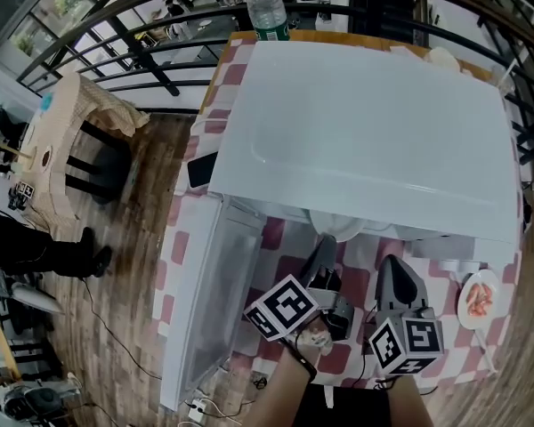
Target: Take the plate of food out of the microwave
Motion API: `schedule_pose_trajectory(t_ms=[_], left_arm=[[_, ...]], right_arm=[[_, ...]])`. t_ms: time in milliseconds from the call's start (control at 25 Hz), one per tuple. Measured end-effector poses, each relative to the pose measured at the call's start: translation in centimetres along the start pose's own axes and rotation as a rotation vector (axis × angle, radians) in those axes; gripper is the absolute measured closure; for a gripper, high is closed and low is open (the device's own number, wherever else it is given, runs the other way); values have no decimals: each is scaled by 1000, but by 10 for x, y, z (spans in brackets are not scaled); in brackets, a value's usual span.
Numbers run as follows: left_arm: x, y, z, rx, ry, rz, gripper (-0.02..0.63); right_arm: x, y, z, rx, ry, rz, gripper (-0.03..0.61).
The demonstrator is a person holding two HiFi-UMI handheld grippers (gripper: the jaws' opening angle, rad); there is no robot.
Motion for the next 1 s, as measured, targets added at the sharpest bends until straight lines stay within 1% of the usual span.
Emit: schedule_pose_trajectory(t_ms=[160, 320, 480, 600, 720, 920, 960, 1000], left_arm=[[-1, 1, -5, -2, 9, 2, 572], [-4, 2, -12, -6, 14, -1, 572], [-6, 2, -19, -6, 18, -1, 572], [-8, 2, -22, -7, 16, 12, 571], [-10, 2, -24, -11, 12, 34, 571], [-13, 3, -26, -18, 9, 38, 569], [-14, 3, -26, -18, 7, 43, 569], [-15, 2, -26, -16, 4, 48, 568]], right_arm=[[-1, 0, 2, 10, -26, 38, 583], [-3, 2, 4, 23, -60, 102, 583], [-10, 8, 12, -8, -118, 145, 583], [-14, 10, 17, -16, -139, 168, 583], [-14, 12, 22, -8, -150, 242, 583], [-8, 13, 30, 22, -172, 382, 581], [-9, 14, 32, 25, -181, 398, 572], [-10, 15, 35, 24, -191, 408, 549]])
Point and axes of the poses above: the fingertips, and each gripper's own axes: z forward along the fingers, x to its right, y out of its underside, the point moved 1 cm from there along -z, backward along the fingers, and after that the axes turned 15 degrees about -y, right-handed, at the moved point
